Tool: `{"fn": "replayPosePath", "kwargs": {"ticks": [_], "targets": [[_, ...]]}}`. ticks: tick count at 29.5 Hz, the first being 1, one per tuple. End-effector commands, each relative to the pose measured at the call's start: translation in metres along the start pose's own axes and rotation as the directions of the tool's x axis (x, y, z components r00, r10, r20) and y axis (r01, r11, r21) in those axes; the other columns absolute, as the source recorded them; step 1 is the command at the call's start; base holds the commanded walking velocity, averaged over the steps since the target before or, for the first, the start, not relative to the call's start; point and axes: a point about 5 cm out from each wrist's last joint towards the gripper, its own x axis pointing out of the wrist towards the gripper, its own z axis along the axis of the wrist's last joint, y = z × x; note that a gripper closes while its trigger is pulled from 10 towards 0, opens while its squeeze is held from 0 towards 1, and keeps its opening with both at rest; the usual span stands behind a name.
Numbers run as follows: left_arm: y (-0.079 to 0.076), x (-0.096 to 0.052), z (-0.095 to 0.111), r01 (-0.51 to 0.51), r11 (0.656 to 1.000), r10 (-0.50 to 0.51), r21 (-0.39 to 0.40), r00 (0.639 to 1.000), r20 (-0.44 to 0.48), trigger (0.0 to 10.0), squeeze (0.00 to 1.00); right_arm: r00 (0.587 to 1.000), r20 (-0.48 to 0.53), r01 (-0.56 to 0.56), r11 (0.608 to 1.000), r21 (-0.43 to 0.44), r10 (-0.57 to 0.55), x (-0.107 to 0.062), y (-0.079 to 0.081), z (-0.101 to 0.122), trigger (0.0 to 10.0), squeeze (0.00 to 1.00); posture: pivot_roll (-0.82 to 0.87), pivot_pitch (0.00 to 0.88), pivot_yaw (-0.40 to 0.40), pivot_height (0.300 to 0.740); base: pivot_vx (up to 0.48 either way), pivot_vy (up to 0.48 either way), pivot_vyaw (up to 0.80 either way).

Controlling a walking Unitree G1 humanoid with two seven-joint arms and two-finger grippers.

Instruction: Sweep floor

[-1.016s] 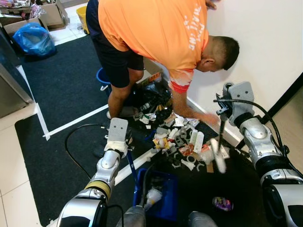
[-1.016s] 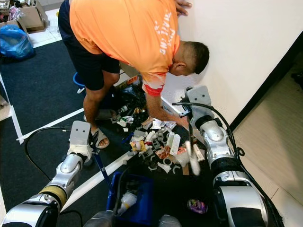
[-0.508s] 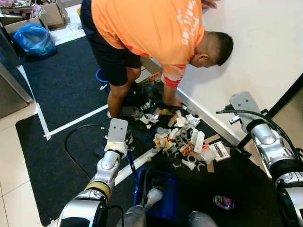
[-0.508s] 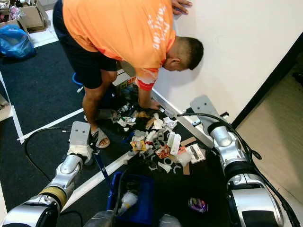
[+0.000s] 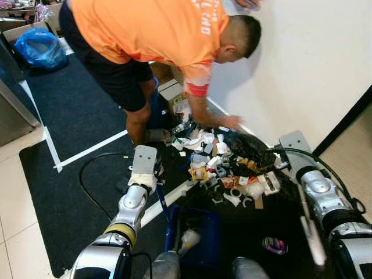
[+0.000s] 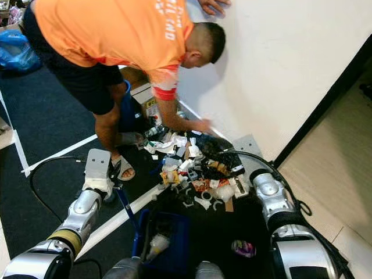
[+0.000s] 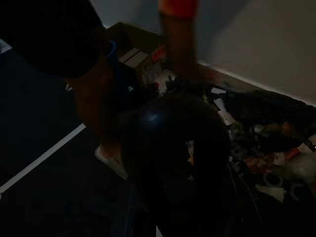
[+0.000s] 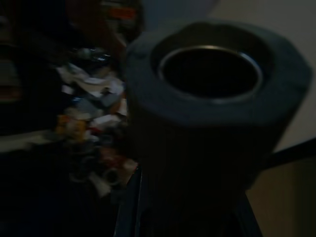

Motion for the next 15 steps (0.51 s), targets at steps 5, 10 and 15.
{"fn": "replayPosePath", "kwargs": {"ticks": [5,10,15], "targets": [[-0.003,-0.026,-0.052,0.034,0.999,-0.027,0.027,0.970,-0.243,10.0,0.00,0.990,0.069,-0.137,0.960,0.243,0.124,0.001,0.020,0.002,10.0,0.00,0.12,0.089,-0.032,0.740,0.000,0.000,0.00],[-0.003,-0.026,-0.052,0.034,0.999,-0.027,0.027,0.970,-0.243,10.0,0.00,0.972,0.158,-0.227,0.883,0.411,0.176,0.003,0.026,0.012,10.0,0.00,0.12,0.087,-0.032,0.740,0.000,0.000,0.00],[-0.003,-0.025,-0.051,0.034,0.999,-0.026,0.026,0.970,-0.243,10.0,0.00,0.861,0.485,-0.469,0.602,0.646,0.151,0.003,0.025,0.051,10.0,0.00,0.11,0.084,-0.037,0.740,0.000,0.000,0.00]]}}
